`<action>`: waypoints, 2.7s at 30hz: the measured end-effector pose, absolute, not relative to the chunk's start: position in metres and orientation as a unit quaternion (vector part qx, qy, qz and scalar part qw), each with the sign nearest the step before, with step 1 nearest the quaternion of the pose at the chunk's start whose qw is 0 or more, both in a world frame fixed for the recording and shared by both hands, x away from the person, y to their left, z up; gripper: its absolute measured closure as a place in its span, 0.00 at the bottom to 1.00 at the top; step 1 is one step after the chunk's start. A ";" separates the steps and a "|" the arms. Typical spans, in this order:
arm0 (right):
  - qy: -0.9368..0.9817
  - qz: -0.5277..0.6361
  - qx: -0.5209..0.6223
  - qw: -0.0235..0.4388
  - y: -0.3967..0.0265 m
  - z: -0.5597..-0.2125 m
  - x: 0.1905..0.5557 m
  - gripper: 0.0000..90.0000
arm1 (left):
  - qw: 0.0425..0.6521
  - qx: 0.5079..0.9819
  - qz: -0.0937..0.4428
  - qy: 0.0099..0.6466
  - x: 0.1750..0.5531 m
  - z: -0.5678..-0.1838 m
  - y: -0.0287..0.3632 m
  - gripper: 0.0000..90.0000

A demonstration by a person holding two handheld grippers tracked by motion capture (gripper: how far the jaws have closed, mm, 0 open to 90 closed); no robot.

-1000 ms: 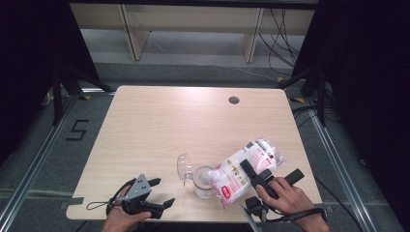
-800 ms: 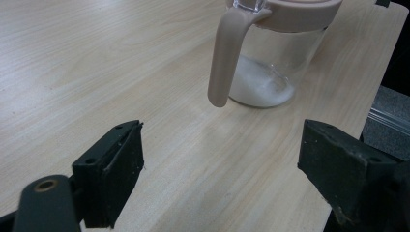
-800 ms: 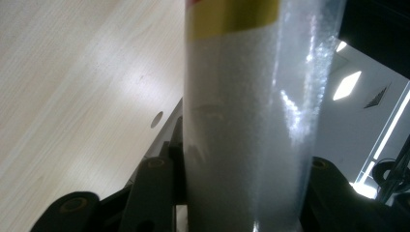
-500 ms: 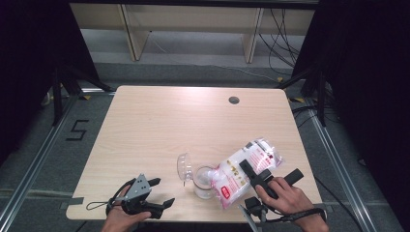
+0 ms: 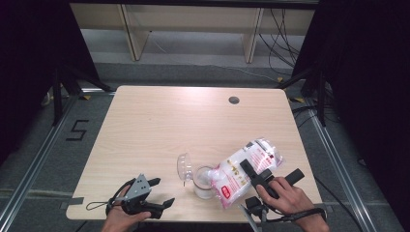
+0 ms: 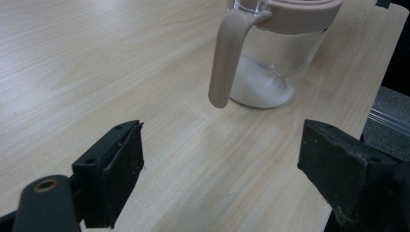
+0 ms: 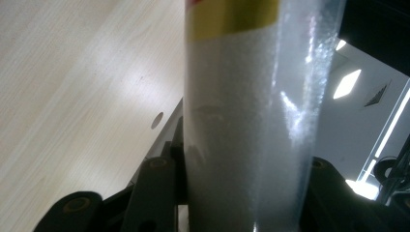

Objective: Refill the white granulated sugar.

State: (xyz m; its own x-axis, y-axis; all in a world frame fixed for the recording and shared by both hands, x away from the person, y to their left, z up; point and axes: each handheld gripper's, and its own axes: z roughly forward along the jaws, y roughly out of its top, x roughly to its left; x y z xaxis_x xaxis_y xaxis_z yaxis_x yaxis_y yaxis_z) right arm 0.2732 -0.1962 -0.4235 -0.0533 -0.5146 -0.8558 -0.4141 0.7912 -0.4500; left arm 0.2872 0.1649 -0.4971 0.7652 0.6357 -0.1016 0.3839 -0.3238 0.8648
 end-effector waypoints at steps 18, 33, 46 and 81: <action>0.729 -0.032 -0.313 0.609 -0.197 -0.424 0.274 0.74 | 0.490 0.801 0.129 0.317 0.287 -0.497 0.164 0.18; 0.724 -0.022 -0.310 0.616 -0.198 -0.424 0.273 0.74 | 0.487 0.803 0.129 0.318 0.287 -0.497 0.165 0.18; 0.722 -0.018 -0.321 0.613 -0.197 -0.423 0.274 0.74 | 0.486 0.803 0.132 0.319 0.287 -0.497 0.165 0.18; 0.719 -0.053 -0.324 0.613 -0.195 -0.421 0.273 0.74 | 0.488 0.804 0.128 0.316 0.287 -0.497 0.164 0.18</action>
State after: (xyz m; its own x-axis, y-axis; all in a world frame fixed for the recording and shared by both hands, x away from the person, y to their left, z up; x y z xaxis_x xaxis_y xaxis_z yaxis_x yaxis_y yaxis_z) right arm 0.2725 -0.1955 -0.4207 -0.0383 -0.5305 -0.8468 -0.4007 0.7845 -0.4733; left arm 0.2872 0.1643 -0.4972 0.7667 0.6338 -0.1023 0.3835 -0.3242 0.8648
